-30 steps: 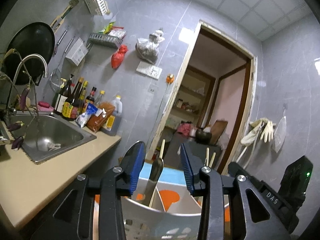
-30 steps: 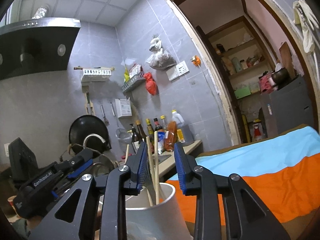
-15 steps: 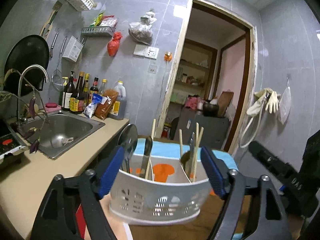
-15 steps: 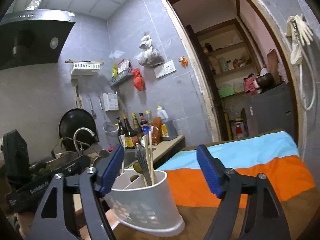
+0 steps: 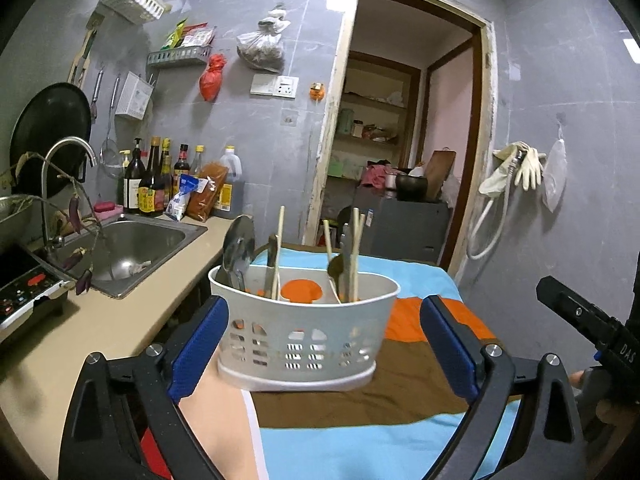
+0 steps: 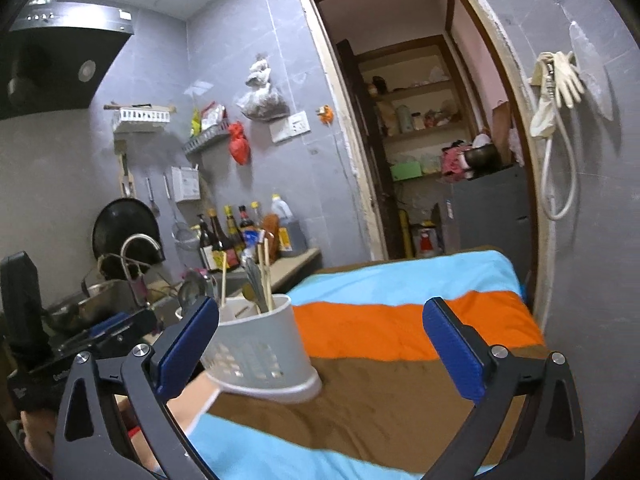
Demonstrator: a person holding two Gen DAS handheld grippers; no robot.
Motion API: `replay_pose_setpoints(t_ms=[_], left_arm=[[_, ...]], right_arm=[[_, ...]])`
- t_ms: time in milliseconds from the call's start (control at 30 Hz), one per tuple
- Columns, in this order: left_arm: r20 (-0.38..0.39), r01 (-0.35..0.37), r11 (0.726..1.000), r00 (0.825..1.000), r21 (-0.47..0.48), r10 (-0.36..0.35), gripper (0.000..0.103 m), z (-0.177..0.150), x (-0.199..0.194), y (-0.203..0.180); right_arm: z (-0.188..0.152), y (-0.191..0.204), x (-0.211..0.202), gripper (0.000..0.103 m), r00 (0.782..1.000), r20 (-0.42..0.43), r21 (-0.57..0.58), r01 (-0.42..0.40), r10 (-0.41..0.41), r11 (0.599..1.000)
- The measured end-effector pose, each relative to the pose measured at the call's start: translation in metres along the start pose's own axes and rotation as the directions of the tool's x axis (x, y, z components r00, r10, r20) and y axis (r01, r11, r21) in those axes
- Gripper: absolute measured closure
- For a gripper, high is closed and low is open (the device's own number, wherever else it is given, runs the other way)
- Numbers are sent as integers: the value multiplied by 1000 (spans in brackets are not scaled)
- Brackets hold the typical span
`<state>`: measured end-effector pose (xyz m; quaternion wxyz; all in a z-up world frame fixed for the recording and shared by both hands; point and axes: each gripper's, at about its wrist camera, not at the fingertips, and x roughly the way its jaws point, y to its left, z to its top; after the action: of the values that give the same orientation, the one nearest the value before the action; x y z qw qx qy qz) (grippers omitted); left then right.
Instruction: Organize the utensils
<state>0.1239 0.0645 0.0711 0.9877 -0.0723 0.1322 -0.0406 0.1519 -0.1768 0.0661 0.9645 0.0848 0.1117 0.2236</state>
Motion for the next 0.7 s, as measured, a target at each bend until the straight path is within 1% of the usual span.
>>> replay_pose_setpoints(t_ms=[167,367,533,700], left_arm=[[10,-12,1000,1000,26,12,8,-6,-12,-11],[31,-58,996,998,63,56,8,-19,-24,-20],[60,-101,992,994,78,96,7,-35,-35,-23],[84,-120,988,990,98,112,7,-49,-42,-28]], right_arm=[[-8,2,-16,0,997,-18,-36,77,-77,996],[-22,6,-32,0,984,-18,-79,173,-175,982],[-39,6,-48,0,968,1,-108,251,-252,962],[-50,6,-61,0,955,33,-124,297,-295,947]])
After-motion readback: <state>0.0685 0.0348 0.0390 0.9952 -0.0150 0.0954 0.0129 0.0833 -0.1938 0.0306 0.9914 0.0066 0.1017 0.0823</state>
